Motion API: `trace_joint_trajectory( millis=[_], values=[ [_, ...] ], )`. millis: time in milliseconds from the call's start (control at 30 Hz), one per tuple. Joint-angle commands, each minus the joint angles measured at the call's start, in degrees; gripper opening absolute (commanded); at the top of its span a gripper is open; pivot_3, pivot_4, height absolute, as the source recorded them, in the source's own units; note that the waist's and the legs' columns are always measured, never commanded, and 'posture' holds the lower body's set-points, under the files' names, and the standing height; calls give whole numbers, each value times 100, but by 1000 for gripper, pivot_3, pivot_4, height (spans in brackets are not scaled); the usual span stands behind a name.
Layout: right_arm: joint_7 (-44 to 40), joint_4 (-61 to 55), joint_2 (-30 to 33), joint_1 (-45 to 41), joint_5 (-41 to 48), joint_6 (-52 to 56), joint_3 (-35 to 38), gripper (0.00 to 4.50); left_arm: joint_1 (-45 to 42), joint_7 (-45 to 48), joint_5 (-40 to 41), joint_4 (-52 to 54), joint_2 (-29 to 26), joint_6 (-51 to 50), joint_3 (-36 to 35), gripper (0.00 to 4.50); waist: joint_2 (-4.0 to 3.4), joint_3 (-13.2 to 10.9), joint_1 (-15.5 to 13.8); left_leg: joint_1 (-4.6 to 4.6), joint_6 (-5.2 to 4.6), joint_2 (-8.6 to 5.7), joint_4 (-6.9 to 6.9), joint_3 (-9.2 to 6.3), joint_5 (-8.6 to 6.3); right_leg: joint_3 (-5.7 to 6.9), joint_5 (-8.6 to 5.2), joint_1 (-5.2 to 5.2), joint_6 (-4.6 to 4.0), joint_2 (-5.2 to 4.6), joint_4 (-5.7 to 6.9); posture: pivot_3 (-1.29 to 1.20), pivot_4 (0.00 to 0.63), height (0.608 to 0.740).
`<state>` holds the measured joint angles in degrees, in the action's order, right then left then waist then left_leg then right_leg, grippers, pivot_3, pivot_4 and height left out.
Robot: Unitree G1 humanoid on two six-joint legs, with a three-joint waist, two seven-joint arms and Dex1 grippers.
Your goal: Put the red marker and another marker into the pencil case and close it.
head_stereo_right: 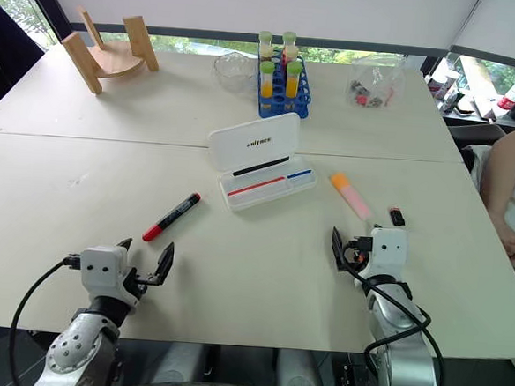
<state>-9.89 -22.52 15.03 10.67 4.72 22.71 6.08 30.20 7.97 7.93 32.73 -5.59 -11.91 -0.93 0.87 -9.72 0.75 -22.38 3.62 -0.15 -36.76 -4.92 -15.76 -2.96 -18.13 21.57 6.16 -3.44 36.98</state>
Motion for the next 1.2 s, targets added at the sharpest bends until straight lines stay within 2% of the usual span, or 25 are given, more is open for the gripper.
trace_joint_trajectory(
  millis=[33,733,867,967,1033,1133,1200],
  values=[
    [-135,-57,65,99,2,-26,-49,4500,34,95,54,243,-64,153,-8,4472,0,0,1,0,0,0,0,0,0,0,0,0,0,0,0,0,150,740],
    [-284,25,147,52,-19,-225,7,4500,59,223,210,371,-152,95,-57,4472,-5,-4,2,0,0,-3,0,1,0,0,0,0,1,2,0,0,150,740],
    [-366,-79,237,28,-8,-232,26,4500,14,332,255,551,-314,5,-121,4472,-6,-5,1,0,0,-3,0,2,0,0,0,0,1,3,0,0,150,740],
    [-812,-291,606,-153,182,-134,68,4500,-352,759,727,1011,-820,-295,-383,4472,-15,-13,1,0,0,-3,0,3,0,1,0,0,1,3,1,0,150,740],
    [-1360,-518,1063,-383,403,1,64,4500,-791,1316,1194,1198,-1424,-547,-598,4472,-37,-28,-4,1,0,-4,-3,4,1,2,1,-3,1,3,3,0,150,740],
    [-2269,-752,1832,-713,897,428,61,4500,-1641,2149,1714,914,-2351,-850,-859,4472,-82,-54,-7,2,-1,-8,-17,12,1,6,2,-9,0,5,9,0,150,740],
    [-2696,-743,2254,-955,1228,776,108,4500,-2245,2603,1904,479,-2811,-968,-856,4472,-79,-52,-2,5,-2,-10,-18,11,2,9,3,-14,1,10,10,0,150,740]
  ],
)
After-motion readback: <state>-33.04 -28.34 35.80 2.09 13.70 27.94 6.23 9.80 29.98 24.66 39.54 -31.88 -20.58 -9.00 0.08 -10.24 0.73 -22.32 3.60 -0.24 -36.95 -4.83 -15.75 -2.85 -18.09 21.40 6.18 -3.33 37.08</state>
